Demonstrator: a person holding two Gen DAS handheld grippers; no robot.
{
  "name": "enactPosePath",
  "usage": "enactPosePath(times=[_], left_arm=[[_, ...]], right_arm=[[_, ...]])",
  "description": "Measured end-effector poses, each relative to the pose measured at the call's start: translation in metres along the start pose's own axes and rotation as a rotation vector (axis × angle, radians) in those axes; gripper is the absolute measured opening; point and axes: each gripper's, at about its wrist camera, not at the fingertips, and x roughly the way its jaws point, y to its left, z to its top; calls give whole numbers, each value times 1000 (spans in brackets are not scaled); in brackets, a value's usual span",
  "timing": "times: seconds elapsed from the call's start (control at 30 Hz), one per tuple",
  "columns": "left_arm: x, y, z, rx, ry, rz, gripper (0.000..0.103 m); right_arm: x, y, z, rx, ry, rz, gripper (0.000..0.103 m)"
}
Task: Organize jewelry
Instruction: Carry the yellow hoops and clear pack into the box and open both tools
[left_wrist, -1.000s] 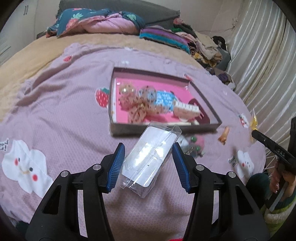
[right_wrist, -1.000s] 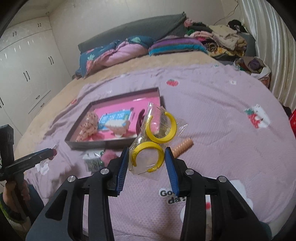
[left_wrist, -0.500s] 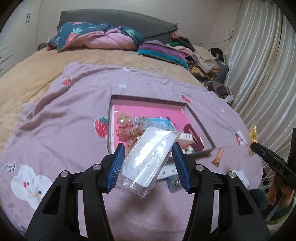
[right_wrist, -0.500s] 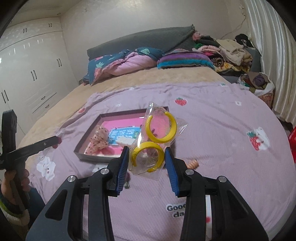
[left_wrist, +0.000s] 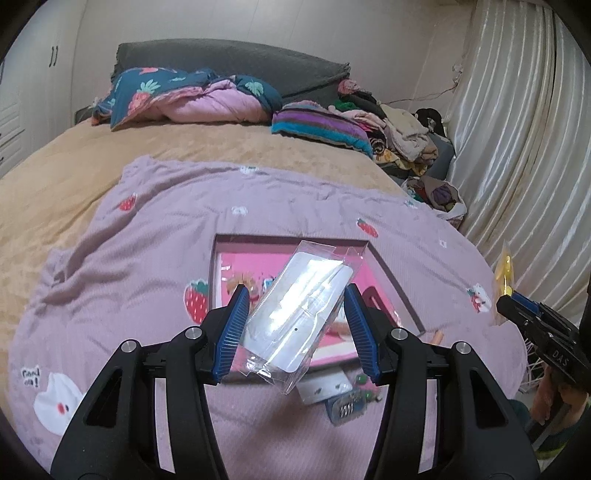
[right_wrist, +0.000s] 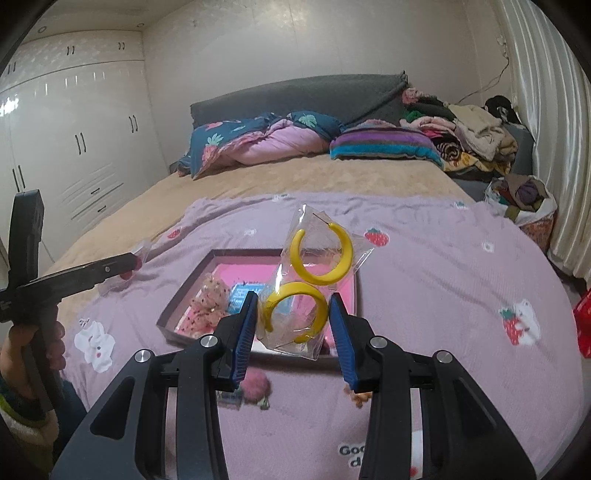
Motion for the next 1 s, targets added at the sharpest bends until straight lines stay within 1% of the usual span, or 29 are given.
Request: enactPosePath(times=[0.2,0.37,0.7,1.0], left_arm=[[5,-6,12,24,-20,18,45],[14,-10,18,39,-17,27,45],[42,-9,21,42,20,43,45],[65,-6,15,45,57,54,45]], right_arm=[[1,-3,12,-20,-18,-18,38],[6,-5,19,-32,-25,-33,38],[21,-13,27,-38,-23,-49,38],[52,-19,25,-42,21,-49,38]])
